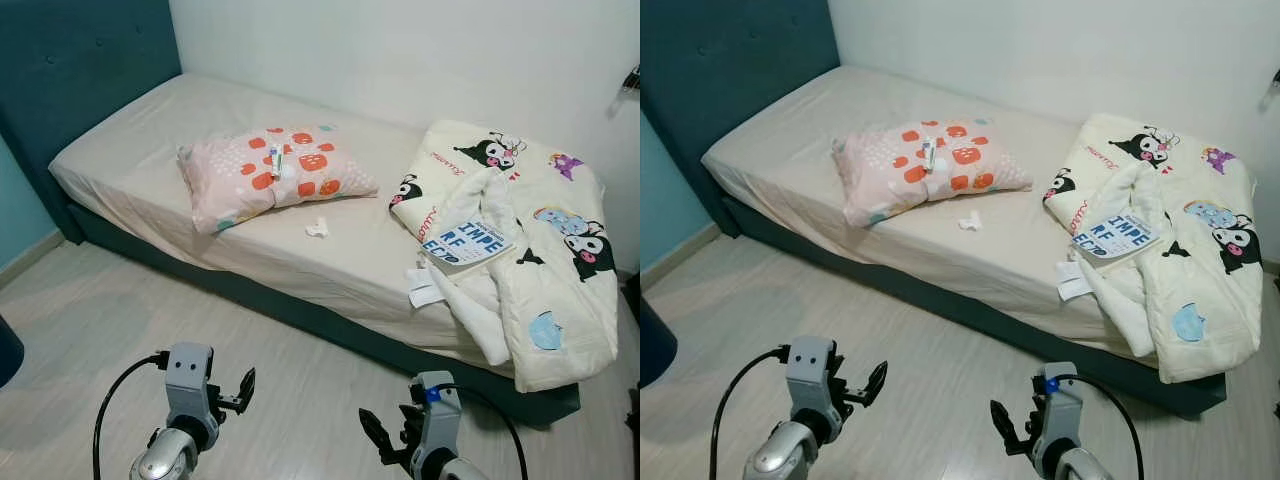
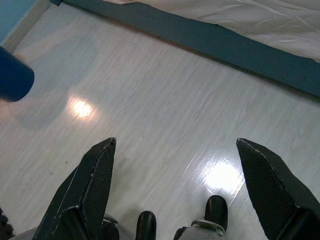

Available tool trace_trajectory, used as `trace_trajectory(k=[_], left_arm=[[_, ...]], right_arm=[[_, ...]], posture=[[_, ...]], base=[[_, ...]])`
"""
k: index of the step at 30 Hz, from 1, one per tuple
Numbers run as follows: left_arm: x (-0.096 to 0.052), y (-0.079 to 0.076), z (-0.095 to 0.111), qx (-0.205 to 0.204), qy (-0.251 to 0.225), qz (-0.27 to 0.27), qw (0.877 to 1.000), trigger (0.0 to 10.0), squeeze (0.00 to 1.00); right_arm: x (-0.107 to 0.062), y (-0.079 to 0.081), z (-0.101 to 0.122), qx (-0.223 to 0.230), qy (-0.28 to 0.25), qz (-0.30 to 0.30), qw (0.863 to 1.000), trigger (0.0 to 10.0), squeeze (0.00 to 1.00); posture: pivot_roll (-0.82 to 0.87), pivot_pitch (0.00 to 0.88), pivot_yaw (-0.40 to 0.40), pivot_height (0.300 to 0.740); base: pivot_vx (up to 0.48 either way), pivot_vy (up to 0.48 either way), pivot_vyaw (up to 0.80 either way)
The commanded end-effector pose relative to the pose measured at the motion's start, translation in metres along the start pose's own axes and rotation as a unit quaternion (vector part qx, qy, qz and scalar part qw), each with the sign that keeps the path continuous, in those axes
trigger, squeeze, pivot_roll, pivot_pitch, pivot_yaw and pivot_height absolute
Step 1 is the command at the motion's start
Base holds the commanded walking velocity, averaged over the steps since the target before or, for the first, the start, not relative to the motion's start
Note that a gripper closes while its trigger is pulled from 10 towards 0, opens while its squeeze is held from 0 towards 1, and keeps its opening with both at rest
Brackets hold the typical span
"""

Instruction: Clean up the room

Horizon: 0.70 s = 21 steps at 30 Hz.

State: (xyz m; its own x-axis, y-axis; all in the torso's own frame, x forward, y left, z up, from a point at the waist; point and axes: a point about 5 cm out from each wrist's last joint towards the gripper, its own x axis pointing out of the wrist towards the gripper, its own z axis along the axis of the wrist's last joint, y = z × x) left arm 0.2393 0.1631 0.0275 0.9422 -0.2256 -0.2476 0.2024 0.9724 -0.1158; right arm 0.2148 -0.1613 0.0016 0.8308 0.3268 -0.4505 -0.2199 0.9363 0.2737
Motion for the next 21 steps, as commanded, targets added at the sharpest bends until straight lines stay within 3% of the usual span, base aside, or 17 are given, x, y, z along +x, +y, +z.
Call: trace_trajectory(k=[1,21], left_arm=[[-0.0017,-0.0011,-0.0058,-0.006,0.012,0.0,1.0,10.0,0.0],[-0.001,0.0007,-0.0059,-0.005,0.013,0.001,1.0,10.0,0.0]], right_arm=[[-0.0019,-0.0009,-0.0035,0.005,0.002,-0.003,1.0,10.0,0.0],[-0.0005,-0.0002,-0.0029,0.007,0.003,-0.002,1.0,10.0,0.0]], posture=[[-0.08,0.128,-0.07,0.74],[-0.07,0.124,-0.072,0.74]], base=[[0.0,0.0,0.0],[0.0,0.0,0.0]])
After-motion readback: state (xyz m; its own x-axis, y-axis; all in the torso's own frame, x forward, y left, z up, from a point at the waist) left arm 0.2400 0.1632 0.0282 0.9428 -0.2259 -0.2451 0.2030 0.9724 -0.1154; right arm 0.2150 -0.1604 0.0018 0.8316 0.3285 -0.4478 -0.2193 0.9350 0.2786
